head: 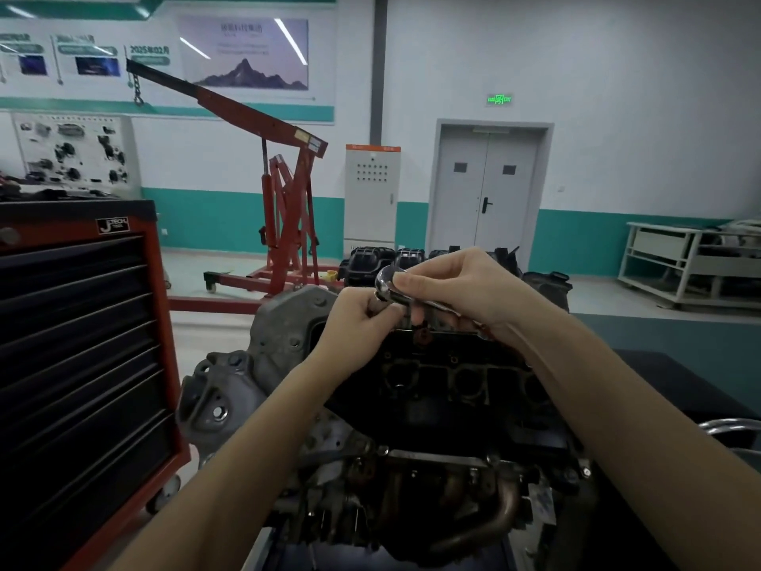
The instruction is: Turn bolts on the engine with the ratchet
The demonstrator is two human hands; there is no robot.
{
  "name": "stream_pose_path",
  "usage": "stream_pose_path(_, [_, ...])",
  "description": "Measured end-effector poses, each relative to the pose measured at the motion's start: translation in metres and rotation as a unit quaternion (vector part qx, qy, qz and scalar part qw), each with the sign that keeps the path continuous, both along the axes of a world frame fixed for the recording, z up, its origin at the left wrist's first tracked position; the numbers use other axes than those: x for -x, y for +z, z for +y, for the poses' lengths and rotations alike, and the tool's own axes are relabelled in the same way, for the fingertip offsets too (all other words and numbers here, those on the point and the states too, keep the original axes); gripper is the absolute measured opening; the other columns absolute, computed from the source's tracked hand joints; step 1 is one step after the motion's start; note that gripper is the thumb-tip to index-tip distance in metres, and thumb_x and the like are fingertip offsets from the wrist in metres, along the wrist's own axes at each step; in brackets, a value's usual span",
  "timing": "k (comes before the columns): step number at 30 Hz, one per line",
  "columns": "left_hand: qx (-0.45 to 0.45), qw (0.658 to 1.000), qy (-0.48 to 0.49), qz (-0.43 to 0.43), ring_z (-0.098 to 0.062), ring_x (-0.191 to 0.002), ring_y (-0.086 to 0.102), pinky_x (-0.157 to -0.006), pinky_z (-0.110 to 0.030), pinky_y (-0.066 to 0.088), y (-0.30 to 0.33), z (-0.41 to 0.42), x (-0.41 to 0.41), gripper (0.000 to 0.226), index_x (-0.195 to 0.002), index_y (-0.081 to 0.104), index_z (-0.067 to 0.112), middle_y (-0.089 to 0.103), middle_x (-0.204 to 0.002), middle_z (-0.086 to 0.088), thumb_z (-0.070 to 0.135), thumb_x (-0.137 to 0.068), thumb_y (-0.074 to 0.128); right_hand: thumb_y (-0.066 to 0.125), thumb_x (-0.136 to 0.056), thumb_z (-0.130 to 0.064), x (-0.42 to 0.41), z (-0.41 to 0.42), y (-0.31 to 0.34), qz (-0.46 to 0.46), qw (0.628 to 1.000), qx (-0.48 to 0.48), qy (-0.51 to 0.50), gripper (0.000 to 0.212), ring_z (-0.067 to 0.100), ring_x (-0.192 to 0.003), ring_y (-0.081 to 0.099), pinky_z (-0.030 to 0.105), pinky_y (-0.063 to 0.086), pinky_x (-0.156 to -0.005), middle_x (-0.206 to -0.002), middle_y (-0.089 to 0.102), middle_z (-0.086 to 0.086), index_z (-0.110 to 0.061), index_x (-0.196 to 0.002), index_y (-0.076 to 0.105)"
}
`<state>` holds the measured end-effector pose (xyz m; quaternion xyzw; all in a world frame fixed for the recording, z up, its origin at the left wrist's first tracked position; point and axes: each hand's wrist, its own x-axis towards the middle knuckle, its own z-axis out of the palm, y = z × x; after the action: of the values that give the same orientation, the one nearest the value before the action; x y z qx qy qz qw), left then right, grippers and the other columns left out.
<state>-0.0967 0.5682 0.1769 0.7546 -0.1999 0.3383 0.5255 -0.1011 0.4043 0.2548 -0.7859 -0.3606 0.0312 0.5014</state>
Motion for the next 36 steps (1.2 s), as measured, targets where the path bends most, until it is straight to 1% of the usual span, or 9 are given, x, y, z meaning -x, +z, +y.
stream_pose_path(4, [0.000,0.994,-0.073,0.075,-0.006,-0.033,0.028,-0.039,-0.018,0.022,0.012,0.006,0.002,0.042,-0.052,0.045,0.006,0.035,-0.043,0.001,-0.005,-0.091,0.057,0.070,-0.067,-0.054,-0.001,0.005,0.011,-0.008,1.000,0.013,-0.008,0.033,0.010,-0.044,0.040,0.019,0.034,-0.040,-0.062,0.068,0.002,-0.025,-0.079,0.078])
stream_pose_path(7, [-0.010,0.985,-0.132,0.114,-0.008,-0.033,0.028,-0.038,-0.025,0.018,0.024,0.015,0.004,0.029,-0.063,0.050,-0.008,0.035,-0.043,0.000,-0.002,-0.090,0.058,0.068,-0.064,-0.058,0.000,0.009,0.014,-0.011,1.000,0.019,0.000,0.042,0.011,-0.046,0.039,0.021,0.032,-0.042,-0.060,0.066,0.002,-0.020,-0.081,0.078])
stream_pose_path(12, [-0.035,0.997,-0.062,0.028,0.001,-0.036,0.035,-0.042,-0.014,0.029,0.031,0.012,-0.004,0.035,-0.056,0.059,0.006,0.044,-0.039,0.011,-0.013,-0.085,0.057,0.069,-0.078,-0.048,-0.002,0.015,0.010,-0.004,1.000,0.001,-0.024,0.030,0.010,-0.042,0.038,0.016,0.030,-0.036,-0.057,0.064,0.001,-0.021,-0.084,0.078])
stream_pose_path(19, [0.018,0.998,-0.009,-0.063,-0.023,-0.049,0.043,-0.047,-0.043,0.033,0.022,0.015,-0.013,0.024,-0.053,0.058,0.009,0.051,-0.047,-0.023,0.006,-0.076,0.055,0.055,-0.096,-0.027,-0.013,0.020,0.014,0.065,0.997,0.025,0.039,0.024,0.009,-0.049,0.048,0.020,0.037,-0.042,-0.080,0.073,0.006,-0.016,-0.086,0.074])
stream_pose_path(23, [0.019,0.997,-0.010,-0.079,-0.013,-0.044,0.042,-0.048,-0.026,0.032,0.017,0.020,-0.009,0.033,-0.042,0.052,0.025,0.050,-0.043,0.006,0.027,-0.074,0.057,0.060,-0.090,-0.018,-0.019,0.025,0.009,0.135,0.988,0.015,0.078,0.015,0.010,-0.050,0.051,0.018,0.039,-0.039,-0.081,0.073,0.008,-0.015,-0.100,0.072])
stream_pose_path(25, [0.012,0.996,-0.015,-0.082,-0.009,-0.043,0.040,-0.047,-0.024,0.031,0.013,0.022,-0.009,0.037,-0.042,0.052,0.010,0.050,-0.043,0.009,0.028,-0.074,0.056,0.064,-0.085,-0.016,-0.021,0.027,0.006,0.157,0.983,0.011,0.090,0.016,0.009,-0.048,0.051,0.017,0.039,-0.038,-0.079,0.073,0.008,-0.015,-0.099,0.072])
stream_pose_path(30, [0.036,0.995,0.002,-0.096,-0.018,-0.048,0.040,-0.043,-0.033,0.027,0.003,0.028,-0.012,0.042,-0.049,0.054,-0.006,0.048,-0.045,-0.017,0.030,-0.072,0.055,0.077,-0.061,-0.020,-0.020,0.034,-0.002,0.150,0.985,0.018,0.081,0.035,0.010,-0.045,0.049,0.017,0.038,-0.037,-0.074,0.071,0.009,-0.014,-0.095,0.074])
stream_pose_path(34, [0.060,0.995,0.007,-0.082,-0.020,-0.048,0.049,-0.046,-0.030,0.037,-0.001,0.028,-0.013,0.022,-0.052,0.060,0.016,0.057,-0.047,0.006,0.012,-0.073,0.057,0.081,-0.072,-0.017,-0.016,0.040,-0.007,0.070,0.997,0.018,0.037,0.027,0.010,-0.046,0.047,0.018,0.038,-0.040,-0.067,0.069,0.007,-0.013,-0.097,0.072])
stream_pose_path(36, [0.074,0.995,0.020,-0.071,-0.024,-0.050,0.050,-0.046,-0.036,0.040,-0.004,0.029,-0.016,0.022,-0.052,0.062,0.007,0.059,-0.047,-0.008,0.002,-0.071,0.053,0.081,-0.074,-0.020,-0.013,0.042,-0.008,0.013,0.999,0.031,0.026,0.024,0.012,-0.052,0.050,0.021,0.043,-0.048,-0.068,0.071,0.006,-0.017,-0.096,0.073])
